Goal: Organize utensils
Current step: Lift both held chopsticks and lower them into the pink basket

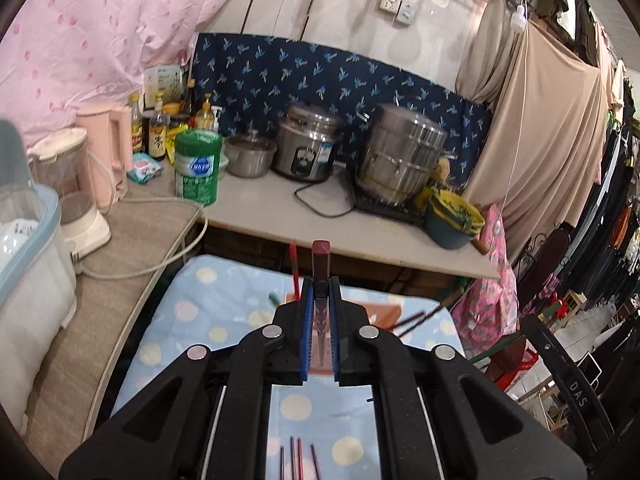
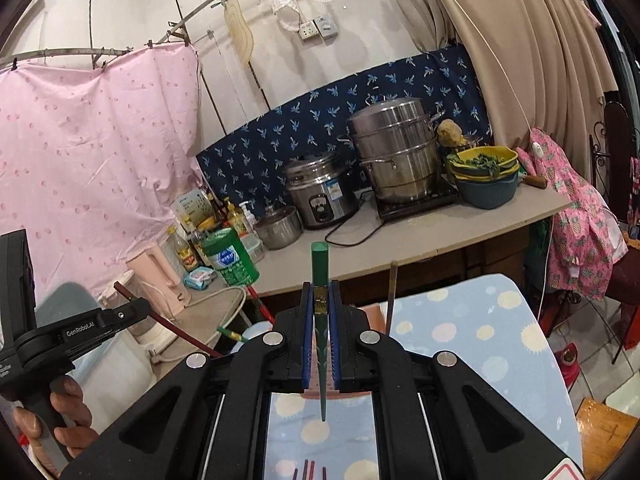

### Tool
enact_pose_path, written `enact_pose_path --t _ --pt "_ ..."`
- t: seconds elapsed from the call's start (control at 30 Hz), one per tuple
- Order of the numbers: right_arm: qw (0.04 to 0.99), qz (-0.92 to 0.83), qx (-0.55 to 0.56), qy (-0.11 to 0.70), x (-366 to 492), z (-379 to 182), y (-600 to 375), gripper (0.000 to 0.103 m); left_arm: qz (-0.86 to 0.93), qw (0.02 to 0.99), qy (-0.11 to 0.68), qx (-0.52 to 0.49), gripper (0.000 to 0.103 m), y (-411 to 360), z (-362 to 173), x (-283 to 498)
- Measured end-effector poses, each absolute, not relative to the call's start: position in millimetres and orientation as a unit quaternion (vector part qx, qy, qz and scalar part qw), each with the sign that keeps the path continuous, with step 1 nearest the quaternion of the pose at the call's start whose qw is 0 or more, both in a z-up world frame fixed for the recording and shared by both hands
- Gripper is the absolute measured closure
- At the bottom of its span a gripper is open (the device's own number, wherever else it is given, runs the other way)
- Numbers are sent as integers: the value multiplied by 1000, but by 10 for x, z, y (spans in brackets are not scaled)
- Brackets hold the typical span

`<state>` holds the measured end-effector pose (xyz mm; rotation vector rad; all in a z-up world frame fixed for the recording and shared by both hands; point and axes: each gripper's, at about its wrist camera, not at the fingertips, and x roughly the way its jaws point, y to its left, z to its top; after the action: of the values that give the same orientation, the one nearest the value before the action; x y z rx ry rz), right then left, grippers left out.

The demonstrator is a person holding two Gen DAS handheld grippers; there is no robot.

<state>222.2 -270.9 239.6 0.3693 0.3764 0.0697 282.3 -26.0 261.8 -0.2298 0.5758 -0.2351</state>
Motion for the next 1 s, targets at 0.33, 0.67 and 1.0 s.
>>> enact_pose_path --t 0.33,0.67,1.0 --pt "970 27 188 151 2849 2599 -2780 96 -98 956 259 -98 96 -417 2763 3296" --pt "962 18 190 196 3257 2199 -2813 96 -91 946 299 -86 96 -511 2310 3633" --pt "955 20 184 232 3378 1877 -2780 96 -87 936 330 -86 96 -532 2008 3796"
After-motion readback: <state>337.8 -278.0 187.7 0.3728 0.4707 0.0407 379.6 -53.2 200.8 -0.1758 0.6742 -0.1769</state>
